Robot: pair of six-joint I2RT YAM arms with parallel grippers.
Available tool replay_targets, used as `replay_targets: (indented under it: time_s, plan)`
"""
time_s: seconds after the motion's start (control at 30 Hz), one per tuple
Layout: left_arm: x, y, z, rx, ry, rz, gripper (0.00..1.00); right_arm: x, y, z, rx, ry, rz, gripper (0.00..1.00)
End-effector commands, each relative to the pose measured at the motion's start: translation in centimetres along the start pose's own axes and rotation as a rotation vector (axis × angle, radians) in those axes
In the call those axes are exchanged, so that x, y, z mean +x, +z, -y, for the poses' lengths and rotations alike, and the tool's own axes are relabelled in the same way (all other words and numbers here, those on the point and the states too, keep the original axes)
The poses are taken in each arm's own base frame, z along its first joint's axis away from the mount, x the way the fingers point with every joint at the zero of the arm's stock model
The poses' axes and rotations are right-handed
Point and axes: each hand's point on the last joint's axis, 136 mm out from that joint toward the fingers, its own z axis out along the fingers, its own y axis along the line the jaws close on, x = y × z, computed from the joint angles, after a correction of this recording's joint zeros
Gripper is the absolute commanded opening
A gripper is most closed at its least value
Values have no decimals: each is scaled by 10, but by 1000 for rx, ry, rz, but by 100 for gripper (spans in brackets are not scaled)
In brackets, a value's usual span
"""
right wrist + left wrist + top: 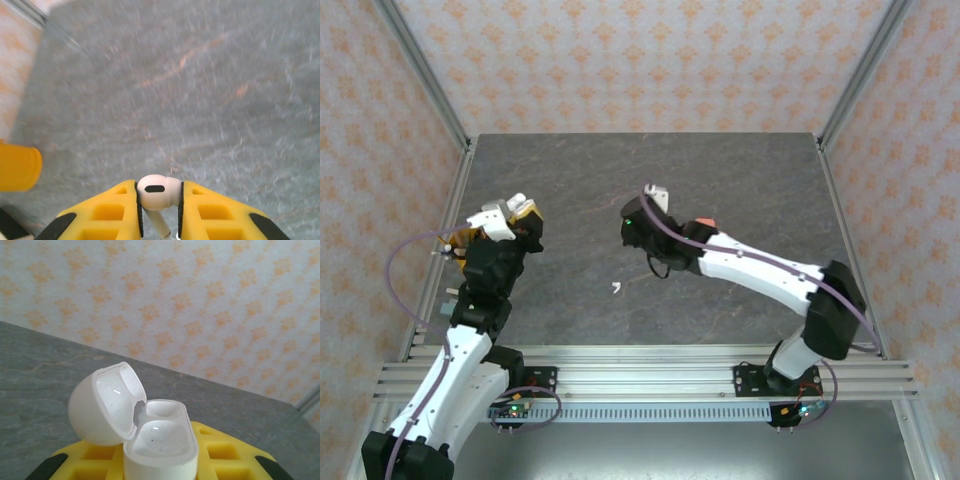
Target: Insert the wireless bluetooth earbuds into the charging case
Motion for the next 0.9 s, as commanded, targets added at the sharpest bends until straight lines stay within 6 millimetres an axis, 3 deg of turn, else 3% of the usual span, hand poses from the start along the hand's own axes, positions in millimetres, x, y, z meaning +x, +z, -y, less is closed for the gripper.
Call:
replay_targets:
  time_s: [0.0,0.2,0.47,0.7,0.87]
  plan:
    - [-9,-5,25,151,23,54,0,-39,-28,-13,-120,-27,92,22]
    - [9,-4,51,291,80,18,0,-75,-68,-39,-290,-63,174,21]
    - [31,-4,120,511,265,-40,0,-94,-112,-78,-534,-157,245,20]
    - [24,10,160,593,260,-3,0,-99,-143,-95,-682,-188,301,20]
    - [15,18,191,629,270,38,0,-103,-155,-98,-743,-158,345,20]
